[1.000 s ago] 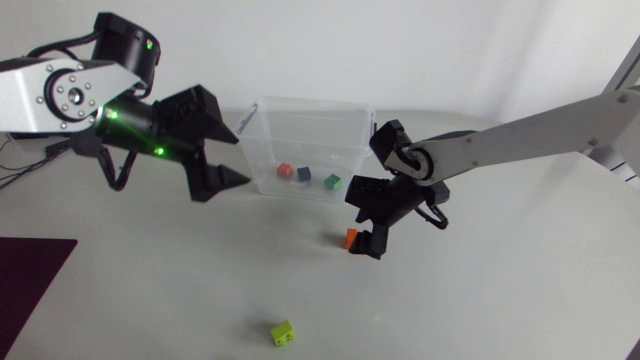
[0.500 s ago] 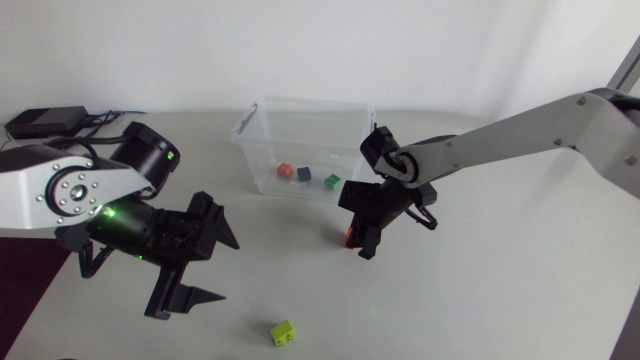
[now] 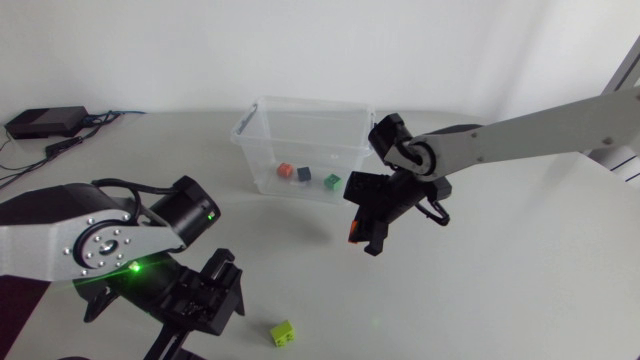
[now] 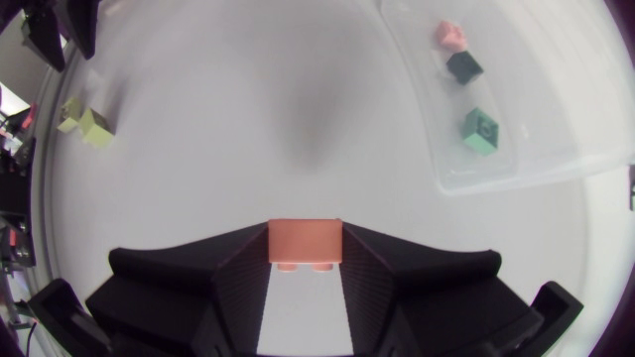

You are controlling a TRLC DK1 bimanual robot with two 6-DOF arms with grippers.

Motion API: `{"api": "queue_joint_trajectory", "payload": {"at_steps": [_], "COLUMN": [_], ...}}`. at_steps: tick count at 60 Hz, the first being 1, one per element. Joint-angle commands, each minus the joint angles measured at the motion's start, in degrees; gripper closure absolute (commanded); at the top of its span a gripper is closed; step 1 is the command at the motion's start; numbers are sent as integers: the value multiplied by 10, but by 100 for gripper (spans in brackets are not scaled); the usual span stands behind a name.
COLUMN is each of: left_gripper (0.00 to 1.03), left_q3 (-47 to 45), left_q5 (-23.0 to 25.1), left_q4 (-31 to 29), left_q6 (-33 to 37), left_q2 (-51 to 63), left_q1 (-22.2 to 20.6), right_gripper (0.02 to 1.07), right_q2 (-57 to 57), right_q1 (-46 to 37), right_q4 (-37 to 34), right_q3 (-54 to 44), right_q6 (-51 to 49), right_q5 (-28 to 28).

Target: Place the duplo bricks in the container

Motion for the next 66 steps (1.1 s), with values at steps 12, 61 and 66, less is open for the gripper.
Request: {"api": "queue_joint_trajectory", "payload": {"at_steps": [12,61,66], "left_gripper": [18,45,66], "left_q3": [10,-68,-72], "left_q5": [-15,-57,-57], "left_q4": [-41,127,141], "left_q6": [-180,-373,-380], "left_q2": [24,88,97], "left_q1": [-103,-185,-185], "right_gripper": [84,84,84], "right_q2": [-91,-216,-198], "right_q1": [-11,22,22], "right_q4": [4,-57,-49], "right_q3": [-38,109,131], "right_q6": [43,156,169], "right_q5": [2,49,55]}}
